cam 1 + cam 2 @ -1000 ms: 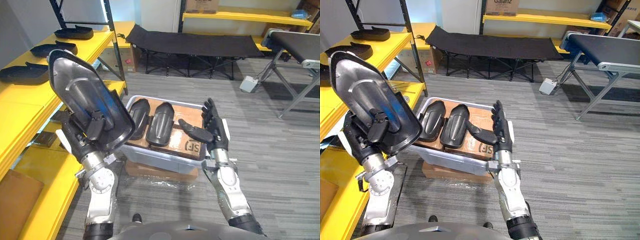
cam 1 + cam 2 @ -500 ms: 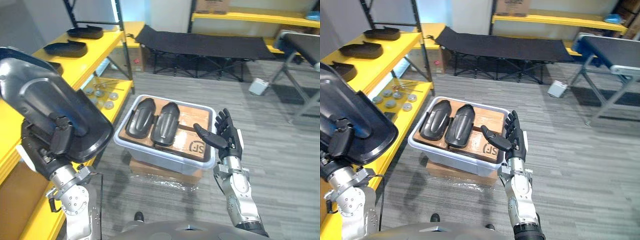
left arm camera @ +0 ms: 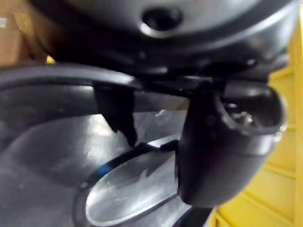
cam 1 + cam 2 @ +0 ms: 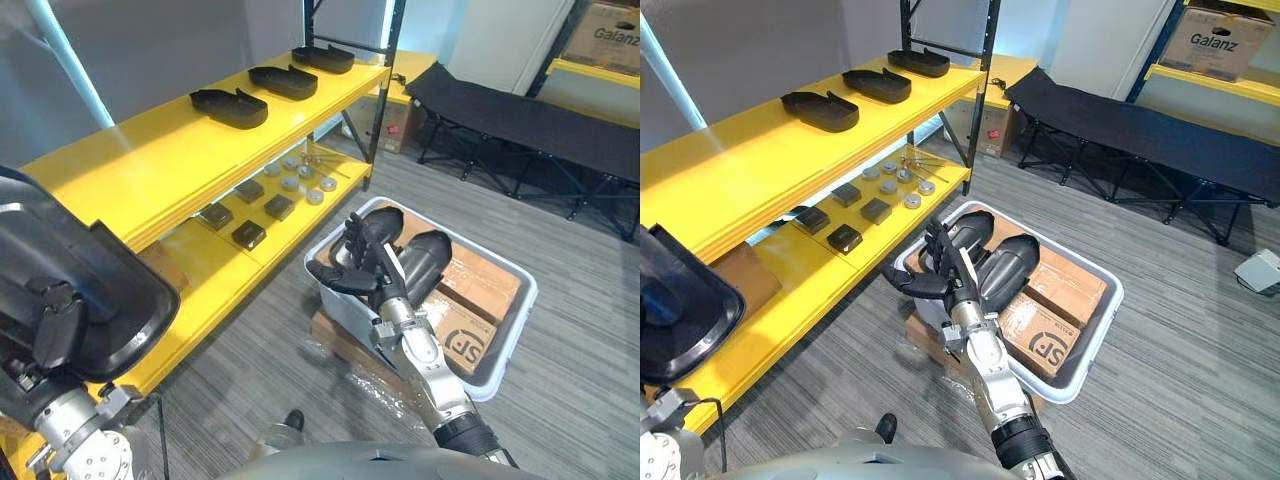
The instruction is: Walk over and take three plastic housings, then place them on the shelf
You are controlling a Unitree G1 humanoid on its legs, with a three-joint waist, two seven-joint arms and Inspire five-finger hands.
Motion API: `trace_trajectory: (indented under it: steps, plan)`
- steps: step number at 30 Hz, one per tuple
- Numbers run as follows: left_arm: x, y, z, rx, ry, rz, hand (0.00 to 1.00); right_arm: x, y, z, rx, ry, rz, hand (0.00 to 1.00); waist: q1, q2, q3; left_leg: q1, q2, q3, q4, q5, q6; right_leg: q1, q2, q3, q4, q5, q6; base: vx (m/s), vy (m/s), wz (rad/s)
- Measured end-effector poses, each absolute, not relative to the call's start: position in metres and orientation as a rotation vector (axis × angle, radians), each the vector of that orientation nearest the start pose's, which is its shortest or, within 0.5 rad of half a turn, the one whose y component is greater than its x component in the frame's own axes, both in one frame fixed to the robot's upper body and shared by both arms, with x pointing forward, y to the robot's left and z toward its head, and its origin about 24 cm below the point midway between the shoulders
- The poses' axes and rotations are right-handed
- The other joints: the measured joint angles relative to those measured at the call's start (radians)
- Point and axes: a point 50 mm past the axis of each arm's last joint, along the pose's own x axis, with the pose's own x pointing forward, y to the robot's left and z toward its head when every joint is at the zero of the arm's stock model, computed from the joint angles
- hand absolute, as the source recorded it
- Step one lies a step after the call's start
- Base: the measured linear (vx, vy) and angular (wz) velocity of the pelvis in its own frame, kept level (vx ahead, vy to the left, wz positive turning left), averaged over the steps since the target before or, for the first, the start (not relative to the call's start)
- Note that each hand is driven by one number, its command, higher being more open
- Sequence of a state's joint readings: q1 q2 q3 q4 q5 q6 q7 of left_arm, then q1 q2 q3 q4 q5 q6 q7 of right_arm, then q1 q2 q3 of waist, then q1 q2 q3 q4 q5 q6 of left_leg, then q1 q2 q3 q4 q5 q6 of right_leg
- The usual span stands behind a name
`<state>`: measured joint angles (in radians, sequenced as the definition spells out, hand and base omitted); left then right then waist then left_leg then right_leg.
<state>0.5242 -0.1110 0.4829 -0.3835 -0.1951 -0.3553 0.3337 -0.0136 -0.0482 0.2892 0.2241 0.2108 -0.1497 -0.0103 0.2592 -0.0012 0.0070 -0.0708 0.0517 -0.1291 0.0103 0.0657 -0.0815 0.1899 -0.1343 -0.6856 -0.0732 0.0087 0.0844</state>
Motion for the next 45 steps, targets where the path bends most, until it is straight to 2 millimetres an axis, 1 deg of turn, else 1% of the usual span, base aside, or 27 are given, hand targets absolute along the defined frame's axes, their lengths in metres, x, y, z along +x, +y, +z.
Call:
trace_trajectory:
  steps: [2,3,5,6,9,10,11,13,14,15,16,17,19,21,25,27,29,34,37,38,39,40,41,42,43,44,45]
  plan:
    - [0.094,0.278,0.07,0.02,-0.274,0.926,0.0,0.24,-0.102,-0.002,0.115,0.125,0.229,1.0,-0.016,0.006,0.007,-0.029,-0.011,-0.009,0.041,-0.007,0.009,0.011,-0.005,-0.042,0.034,-0.021,0.005,-0.02,0.011,0.63]
    - [0.097,0.277,0.071,0.021,-0.282,0.889,0.0,0.237,-0.109,-0.005,0.101,0.138,0.211,1.0,-0.024,0.012,0.016,-0.036,-0.013,-0.003,0.044,-0.012,0.027,0.019,-0.013,-0.077,0.056,-0.036,0.009,-0.05,0.035,0.82]
    - [0.101,0.273,0.073,0.021,-0.297,0.833,0.0,0.232,-0.121,-0.011,0.095,0.161,0.157,1.0,-0.044,0.012,0.027,-0.041,-0.002,0.055,0.043,-0.003,0.049,0.038,-0.024,-0.125,0.084,-0.056,0.018,-0.06,0.05,0.9]
    - [0.104,0.27,0.073,0.022,-0.298,0.797,0.0,0.229,-0.129,-0.014,0.08,0.174,0.129,1.0,-0.054,0.017,0.03,-0.041,-0.004,0.067,0.035,0.012,0.046,0.042,-0.039,-0.148,0.11,-0.07,0.02,-0.04,0.033,0.61]
    - [0.105,0.271,0.074,0.035,-0.303,0.776,0.0,0.229,-0.138,-0.014,0.067,0.173,0.11,1.0,-0.043,0.029,0.052,-0.04,-0.012,0.072,0.035,0.011,0.042,0.037,-0.053,-0.143,0.129,-0.082,0.023,-0.06,0.095,0.14]
    - [0.107,0.272,0.077,0.051,-0.308,0.758,0.0,0.229,-0.139,-0.013,0.074,0.166,0.113,1.0,-0.047,0.044,0.065,-0.045,-0.017,0.073,0.038,0.01,0.042,0.021,-0.068,-0.13,0.171,-0.108,0.026,-0.06,0.076,0.09]
    - [0.108,0.272,0.078,0.056,-0.313,0.744,0.0,0.229,-0.14,-0.012,0.074,0.163,0.115,1.0,-0.051,0.042,0.068,-0.046,-0.021,0.071,0.039,0.011,0.043,0.011,-0.079,-0.119,0.199,-0.125,0.03,-0.08,0.08,0.35]
    - [0.122,0.27,0.088,0.069,-0.365,0.647,0.0,0.223,-0.144,-0.01,0.083,0.151,0.095,1.0,-0.089,0.035,0.08,-0.068,-0.064,0.006,0.043,0.024,0.062,-0.039,-0.079,0.029,0.308,-0.22,0.031,-0.06,0.011,0.94]
    - [0.127,0.268,0.091,0.07,-0.383,0.613,0.0,0.22,-0.146,-0.01,0.084,0.15,0.084,1.0,-0.102,0.03,0.083,-0.07,-0.079,-0.017,0.042,0.027,0.065,-0.044,-0.07,0.076,0.326,-0.244,0.027,-0.03,-0.07,1.39]
    - [0.137,0.263,0.096,0.066,-0.413,0.542,0.0,0.215,-0.15,-0.01,0.087,0.151,0.06,1.0,-0.118,0.022,0.081,-0.075,-0.105,-0.057,0.035,0.041,0.07,-0.055,-0.051,0.159,0.354,-0.277,0.013,0.01,-0.1,1.27]
    - [0.143,0.259,0.098,0.061,-0.43,0.5,0.0,0.213,-0.153,-0.011,0.086,0.151,0.046,1.0,-0.128,0.019,0.08,-0.075,-0.118,-0.085,0.02,0.057,0.07,-0.056,-0.043,0.208,0.365,-0.287,0.011,0.02,-0.087,1.23]
    - [0.149,0.255,0.1,0.055,-0.443,0.463,0.0,0.214,-0.157,-0.01,0.084,0.146,0.031,1.0,-0.13,0.02,0.08,-0.075,-0.128,-0.102,0.0,0.075,0.071,-0.06,-0.039,0.245,0.373,-0.289,0.013,0.04,-0.033,0.87]
    - [0.155,0.249,0.103,0.052,-0.458,0.41,0.0,0.216,-0.161,-0.007,0.082,0.129,0.016,1.0,-0.125,0.027,0.086,-0.08,-0.126,-0.103,-0.017,0.101,0.076,-0.066,-0.036,0.244,0.373,-0.29,0.013,0.02,-0.004,0.45]
    - [0.157,0.246,0.098,0.038,-0.435,0.403,0.0,0.219,-0.158,-0.004,0.069,0.11,0.044,1.0,-0.115,0.032,0.095,-0.082,-0.126,-0.1,-0.011,0.117,0.071,-0.063,-0.039,0.252,0.372,-0.294,0.009,0.0,-0.034,0.14]
    - [0.159,0.244,0.089,0.015,-0.396,0.415,0.0,0.227,-0.147,0.005,0.027,0.064,0.138,1.0,-0.121,0.038,0.124,-0.097,-0.124,-0.098,0.024,0.104,0.067,-0.063,-0.032,0.26,0.377,-0.306,-0.001,-0.06,-0.011,0.03]
    - [0.159,0.243,0.081,-0.002,-0.362,0.419,0.0,0.227,-0.143,0.008,0.022,0.05,0.174,1.0,-0.122,0.047,0.134,-0.109,-0.115,-0.069,0.042,0.085,0.067,-0.062,-0.031,0.254,0.387,-0.311,-0.004,-0.13,0.005,0.11]
    - [0.157,0.242,0.076,-0.034,-0.338,0.421,0.0,0.225,-0.143,0.013,0.022,0.023,0.181,1.0,-0.131,0.057,0.156,-0.147,-0.087,0.019,0.101,0.069,0.077,-0.058,-0.018,0.226,0.39,-0.321,-0.016,-0.1,0.018,0.34]
    - [0.154,0.241,0.069,-0.048,-0.309,0.433,0.0,0.225,-0.153,0.016,0.016,-0.006,0.121,1.0,-0.12,0.06,0.172,-0.188,-0.057,0.109,0.125,0.069,0.079,-0.063,-0.021,0.18,0.387,-0.332,-0.009,-0.05,0.045,0.38]
    - [0.152,0.244,0.062,-0.068,-0.28,0.461,0.0,0.226,-0.153,0.021,0.027,-0.036,0.095,1.0,-0.104,0.047,0.182,-0.203,-0.063,0.155,0.151,0.057,0.095,-0.057,-0.041,0.173,0.38,-0.337,-0.002,0.08,0.072,0.15]
    - [0.151,0.245,0.062,-0.085,-0.282,0.468,0.0,0.227,-0.151,0.022,0.044,-0.043,0.079,1.0,-0.098,0.03,0.189,-0.204,-0.079,0.157,0.166,0.037,0.102,-0.044,-0.052,0.173,0.366,-0.338,0.001,0.13,0.064,0.1]
    - [0.151,0.245,0.062,-0.087,-0.283,0.47,0.0,0.227,-0.15,0.022,0.051,-0.044,0.074,1.0,-0.098,0.023,0.19,-0.205,-0.084,0.158,0.174,0.028,0.106,-0.038,-0.058,0.173,0.362,-0.339,0.001,0.2,0.099,0.18]
    - [0.15,0.246,0.061,-0.091,-0.285,0.47,0.0,0.227,-0.149,0.023,0.066,-0.047,0.055,1.0,-0.098,0.012,0.189,-0.221,-0.108,0.159,0.217,-0.009,0.117,-0.023,-0.071,0.172,0.346,-0.339,0.001,0.12,0.057,0.13]
    - [0.15,0.246,0.061,-0.091,-0.285,0.468,0.0,0.227,-0.149,0.023,0.068,-0.048,0.052,1.0,-0.097,0.01,0.188,-0.224,-0.114,0.161,0.226,-0.017,0.119,-0.02,-0.073,0.172,0.344,-0.339,0.002,0.18,0.097,0.14]
    - [0.149,0.246,0.062,-0.087,-0.287,0.462,0.0,0.227,-0.149,0.023,0.072,-0.049,0.041,1.0,-0.095,0.004,0.185,-0.234,-0.131,0.163,0.259,-0.052,0.126,0.001,-0.077,0.171,0.332,-0.336,0.006,0.2,0.062,0.17]
    - [0.15,0.246,0.062,-0.089,-0.291,0.457,0.0,0.227,-0.15,0.023,0.071,-0.051,0.035,1.0,-0.101,0.001,0.183,-0.234,-0.141,0.157,0.273,-0.07,0.135,-0.009,-0.095,0.195,0.382,-0.308,0.028,0.24,0.09,0.29]
    - [0.151,0.245,0.062,-0.092,-0.294,0.45,0.0,0.227,-0.151,0.023,0.069,-0.05,0.029,1.0,-0.106,0.004,0.18,-0.233,-0.148,0.148,0.277,-0.074,0.14,-0.033,-0.107,0.223,0.442,-0.296,0.028,0.23,0.106,0.39]
    - [0.153,0.244,0.065,-0.089,-0.305,0.429,0.0,0.227,-0.154,0.024,0.069,-0.052,0.015,1.0,-0.111,0.007,0.179,-0.224,-0.15,0.135,0.275,-0.084,0.148,-0.096,-0.124,0.279,0.581,-0.267,0.018,0.21,0.126,0.25]
